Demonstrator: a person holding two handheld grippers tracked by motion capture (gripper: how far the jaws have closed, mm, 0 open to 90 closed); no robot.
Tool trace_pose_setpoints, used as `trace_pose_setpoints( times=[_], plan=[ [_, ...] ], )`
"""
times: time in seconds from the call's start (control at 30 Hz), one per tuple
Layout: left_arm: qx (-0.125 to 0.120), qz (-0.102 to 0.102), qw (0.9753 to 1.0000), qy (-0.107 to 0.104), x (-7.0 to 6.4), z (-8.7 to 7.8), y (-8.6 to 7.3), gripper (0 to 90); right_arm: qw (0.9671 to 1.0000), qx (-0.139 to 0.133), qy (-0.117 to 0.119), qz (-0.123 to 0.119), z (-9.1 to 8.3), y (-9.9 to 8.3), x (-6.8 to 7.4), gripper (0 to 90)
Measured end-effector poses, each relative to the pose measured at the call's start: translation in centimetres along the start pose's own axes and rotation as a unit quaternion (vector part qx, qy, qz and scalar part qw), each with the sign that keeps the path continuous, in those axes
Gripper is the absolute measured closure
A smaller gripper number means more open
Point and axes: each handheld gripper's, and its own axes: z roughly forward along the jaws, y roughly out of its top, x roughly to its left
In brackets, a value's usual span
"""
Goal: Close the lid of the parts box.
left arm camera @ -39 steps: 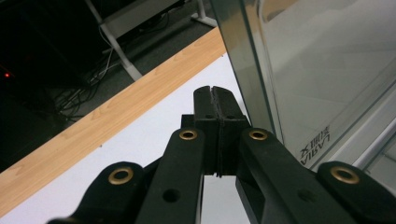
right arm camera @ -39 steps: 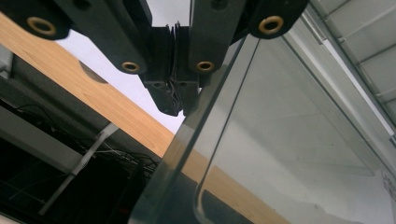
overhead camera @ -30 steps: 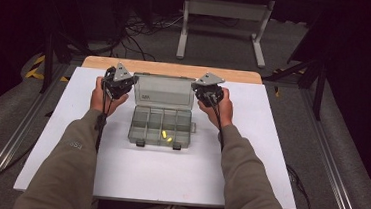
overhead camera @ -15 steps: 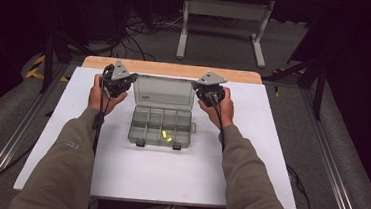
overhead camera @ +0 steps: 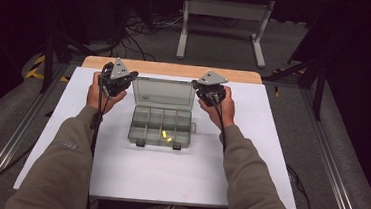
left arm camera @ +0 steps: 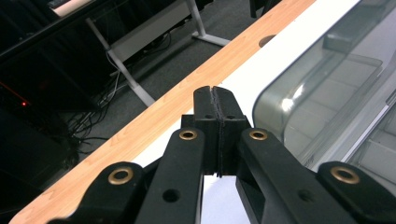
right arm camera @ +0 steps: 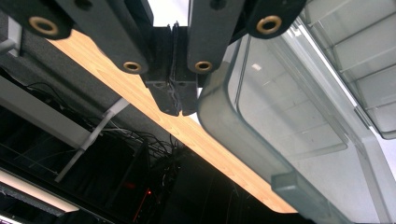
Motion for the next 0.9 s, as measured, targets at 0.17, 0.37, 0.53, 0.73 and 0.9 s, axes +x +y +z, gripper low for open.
trace_pose_setpoints(
  times=[0.17, 0.37, 0.53, 0.73, 0.9],
  plan=[
    [0.003, 0.007, 1.0, 0.001, 0.0, -0.2, 0.1, 89.5, 1.0, -0.003, 0.0, 0.0, -0.2, 0.1, 0.0, 90.0],
    [0.002, 0.012, 0.9999, 0.001, -0.2, -0.5, 0.4, 89.5, 1.0, -0.007, 0.002, 0.0, -0.6, 0.3, 0.0, 90.0],
    [0.001, 0.018, 0.9998, 0.001, -0.2, -0.8, 0.6, 89.6, 0.9999, -0.009, 0.001, -0.006, -0.9, 0.6, 0.1, 90.0],
    [0.007, 0.023, 0.9997, 0.0, -0.4, -1.0, 0.8, 89.5, 0.9999, -0.007, 0.006, -0.009, -1.3, 0.8, 0.2, 90.0],
    [0.011, 0.024, 0.9996, -0.002, -0.5, -1.1, 0.8, 89.5, 0.9999, -0.005, 0.008, -0.01, -1.5, 0.8, 0.4, 90.0]
  ],
)
